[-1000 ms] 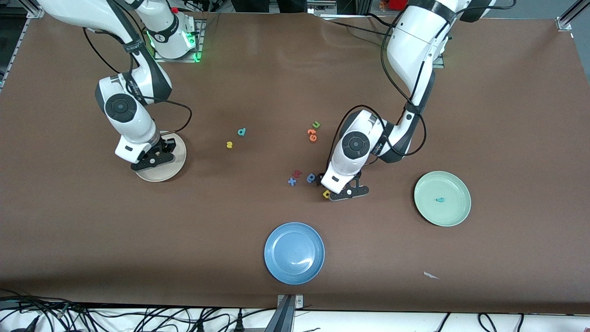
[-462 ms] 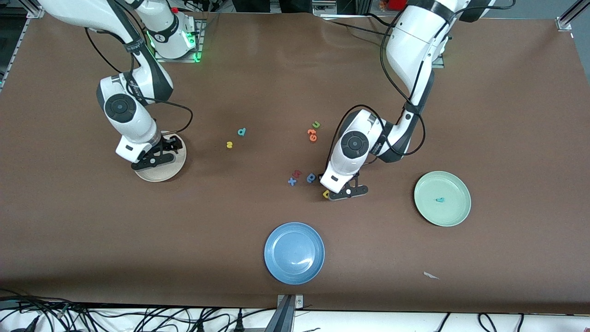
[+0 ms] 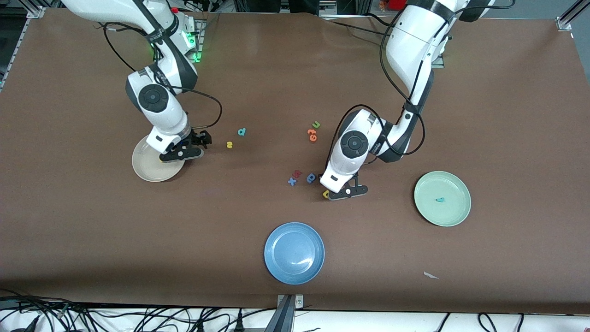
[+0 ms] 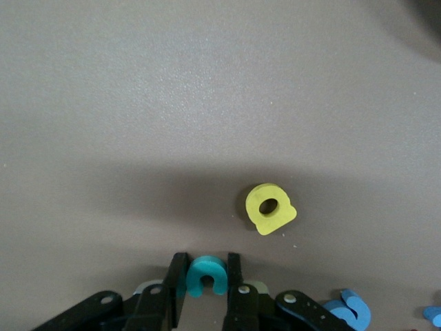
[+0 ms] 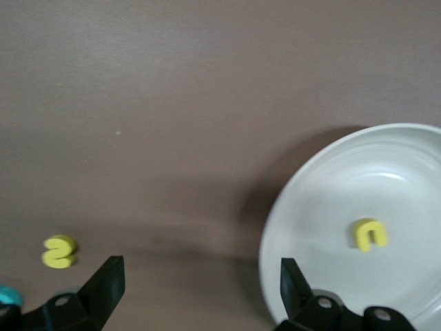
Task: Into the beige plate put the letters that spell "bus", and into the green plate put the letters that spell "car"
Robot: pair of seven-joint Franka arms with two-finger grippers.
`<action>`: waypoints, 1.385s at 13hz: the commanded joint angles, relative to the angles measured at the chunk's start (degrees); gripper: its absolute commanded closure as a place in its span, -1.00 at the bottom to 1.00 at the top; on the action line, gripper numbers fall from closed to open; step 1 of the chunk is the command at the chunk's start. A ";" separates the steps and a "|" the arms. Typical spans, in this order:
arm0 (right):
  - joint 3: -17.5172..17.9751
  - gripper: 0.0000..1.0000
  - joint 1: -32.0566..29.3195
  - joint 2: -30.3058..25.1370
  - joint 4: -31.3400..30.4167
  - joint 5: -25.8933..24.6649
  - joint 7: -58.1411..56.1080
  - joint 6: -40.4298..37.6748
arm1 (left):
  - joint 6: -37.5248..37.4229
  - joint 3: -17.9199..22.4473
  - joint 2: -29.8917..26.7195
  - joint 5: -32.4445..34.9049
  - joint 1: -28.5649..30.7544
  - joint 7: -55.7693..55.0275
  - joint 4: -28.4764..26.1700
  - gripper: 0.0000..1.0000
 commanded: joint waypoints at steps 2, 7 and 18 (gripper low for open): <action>1.32 -1.00 1.98 2.33 -0.23 0.72 8.32 3.56 | -4.11 1.60 -0.98 1.62 0.67 1.05 0.95 0.84; 1.32 -1.00 4.80 4.88 -0.14 -0.07 12.29 8.31 | -14.75 2.74 -4.06 2.32 10.76 24.57 3.23 0.86; 0.88 -0.82 6.30 10.07 -0.40 -11.23 19.94 12.89 | -20.31 2.22 -4.41 16.34 24.67 64.01 4.55 -1.00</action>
